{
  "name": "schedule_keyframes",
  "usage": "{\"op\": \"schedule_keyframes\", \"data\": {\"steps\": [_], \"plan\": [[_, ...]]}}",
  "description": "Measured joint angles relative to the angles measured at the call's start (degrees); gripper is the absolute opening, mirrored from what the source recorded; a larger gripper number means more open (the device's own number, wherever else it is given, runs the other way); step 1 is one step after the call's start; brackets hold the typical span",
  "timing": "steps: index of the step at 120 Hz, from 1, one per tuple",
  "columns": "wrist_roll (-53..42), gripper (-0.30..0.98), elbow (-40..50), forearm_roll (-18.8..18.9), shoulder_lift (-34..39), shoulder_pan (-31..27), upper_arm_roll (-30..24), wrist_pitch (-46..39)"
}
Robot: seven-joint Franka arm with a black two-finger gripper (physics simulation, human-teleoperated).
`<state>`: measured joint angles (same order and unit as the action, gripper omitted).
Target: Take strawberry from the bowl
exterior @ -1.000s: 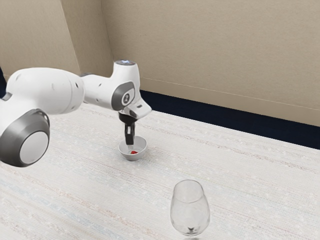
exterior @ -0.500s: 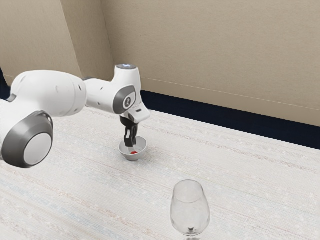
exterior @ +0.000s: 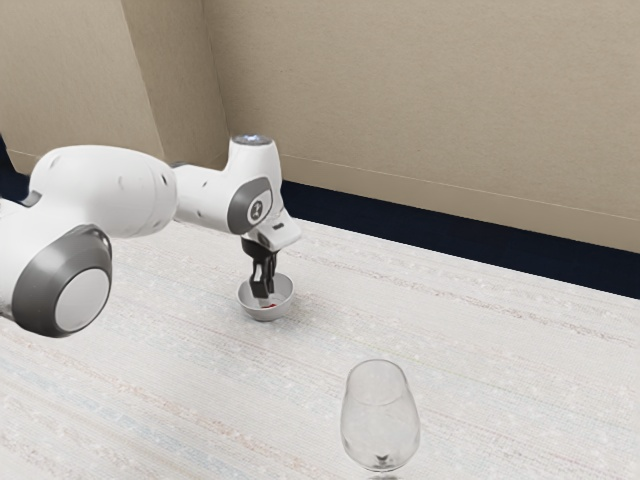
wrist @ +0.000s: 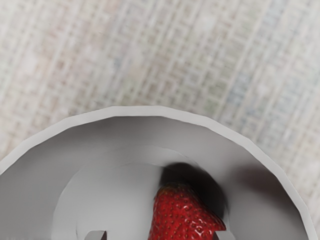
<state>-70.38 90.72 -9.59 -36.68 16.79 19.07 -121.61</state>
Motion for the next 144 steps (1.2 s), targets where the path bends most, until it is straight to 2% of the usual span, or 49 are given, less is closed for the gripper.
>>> {"op": "schedule_keyframes", "data": {"steps": [76,113,144], "plan": [[4.19,0.23,-0.37,-0.89,-2.41,-0.33,0.00,-2.65],[5.28,0.05,-1.58,-0.61,-1.97,-0.04,0.06,-3.20],[6.24,-0.02,-1.99,0.21,3.75,3.40,0.62,-2.93]]}}
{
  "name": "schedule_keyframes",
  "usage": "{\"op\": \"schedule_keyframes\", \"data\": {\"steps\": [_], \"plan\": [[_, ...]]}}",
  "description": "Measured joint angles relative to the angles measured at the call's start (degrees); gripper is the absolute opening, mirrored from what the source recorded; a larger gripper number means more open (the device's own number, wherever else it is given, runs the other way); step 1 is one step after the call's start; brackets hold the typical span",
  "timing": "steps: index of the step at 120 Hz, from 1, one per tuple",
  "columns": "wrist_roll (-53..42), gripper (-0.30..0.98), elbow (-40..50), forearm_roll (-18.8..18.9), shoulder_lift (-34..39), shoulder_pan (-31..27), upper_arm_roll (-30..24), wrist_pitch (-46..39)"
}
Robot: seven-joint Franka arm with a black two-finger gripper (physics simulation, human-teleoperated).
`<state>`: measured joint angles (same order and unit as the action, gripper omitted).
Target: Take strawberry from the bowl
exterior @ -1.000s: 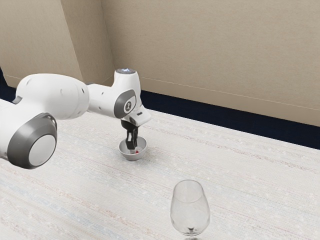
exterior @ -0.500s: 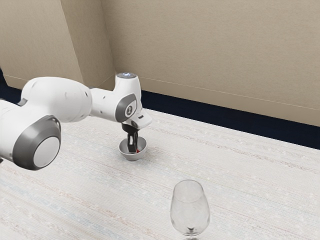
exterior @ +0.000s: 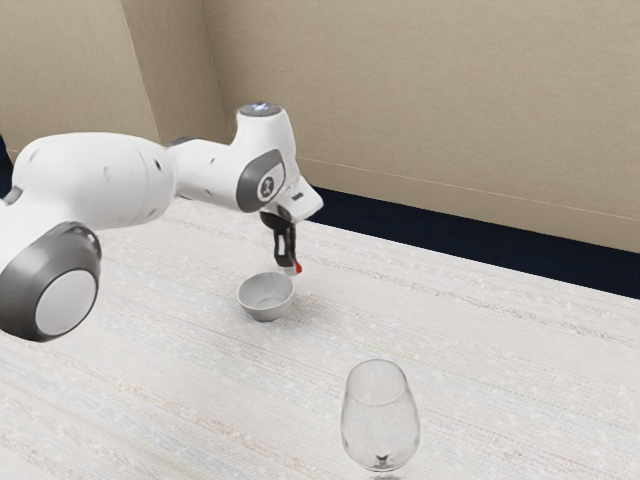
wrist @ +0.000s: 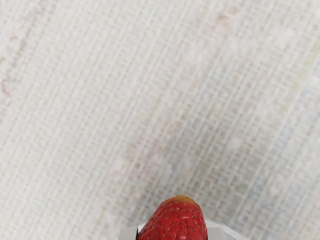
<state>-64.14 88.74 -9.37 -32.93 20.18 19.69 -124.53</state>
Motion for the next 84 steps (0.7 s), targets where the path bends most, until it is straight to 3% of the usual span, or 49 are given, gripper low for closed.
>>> {"op": "schedule_keyframes", "data": {"steps": [28,84], "plan": [[0.81,-0.05,-1.34,0.10,-1.73,7.49,-1.60,0.46],[2.07,-0.05,-4.42,0.05,-7.27,8.04,-7.80,0.07]]}}
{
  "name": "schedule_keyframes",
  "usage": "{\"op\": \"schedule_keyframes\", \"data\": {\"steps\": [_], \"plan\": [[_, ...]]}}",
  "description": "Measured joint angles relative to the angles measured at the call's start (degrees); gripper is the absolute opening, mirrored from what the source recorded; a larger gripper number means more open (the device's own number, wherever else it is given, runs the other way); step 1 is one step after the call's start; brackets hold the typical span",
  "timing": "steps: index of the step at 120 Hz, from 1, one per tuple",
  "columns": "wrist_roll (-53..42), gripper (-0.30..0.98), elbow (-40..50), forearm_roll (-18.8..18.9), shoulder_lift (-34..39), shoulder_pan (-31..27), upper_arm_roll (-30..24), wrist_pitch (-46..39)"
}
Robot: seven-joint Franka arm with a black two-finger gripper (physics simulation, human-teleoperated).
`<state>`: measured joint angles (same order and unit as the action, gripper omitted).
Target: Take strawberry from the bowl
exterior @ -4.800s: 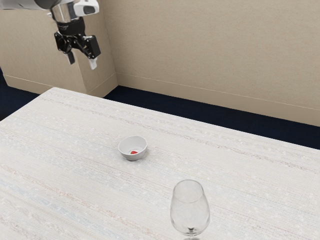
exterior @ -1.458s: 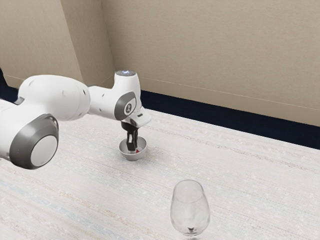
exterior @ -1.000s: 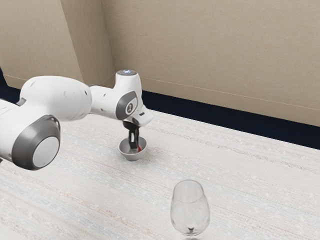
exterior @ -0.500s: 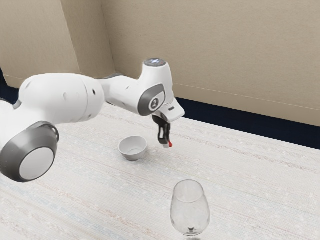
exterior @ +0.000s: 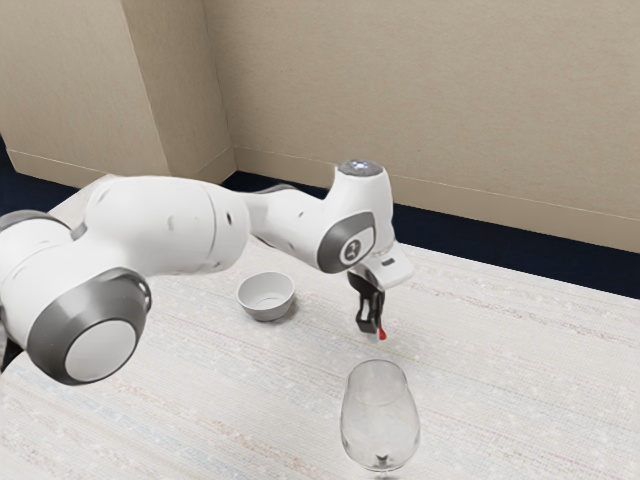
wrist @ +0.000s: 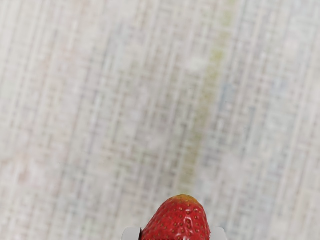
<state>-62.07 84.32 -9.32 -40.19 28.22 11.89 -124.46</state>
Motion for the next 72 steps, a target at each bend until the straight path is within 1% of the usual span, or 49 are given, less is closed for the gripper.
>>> {"op": "schedule_keyframes", "data": {"steps": [4,26,36,45,60,72], "plan": [[0.03,-0.01,-0.11,0.01,-0.16,0.02,-0.10,0.01],[-0.34,0.35,-0.94,-0.61,-0.43,0.05,-0.20,0.84],[-0.50,0.45,-1.08,-0.75,-0.22,-0.05,-0.17,1.13],[0.65,0.52,-1.03,-0.56,1.89,-0.43,0.49,1.50],[6.08,0.59,-1.09,-0.32,8.06,-0.68,6.20,3.98],[11.68,0.62,-3.03,-0.27,13.96,-0.85,13.42,9.70]]}}
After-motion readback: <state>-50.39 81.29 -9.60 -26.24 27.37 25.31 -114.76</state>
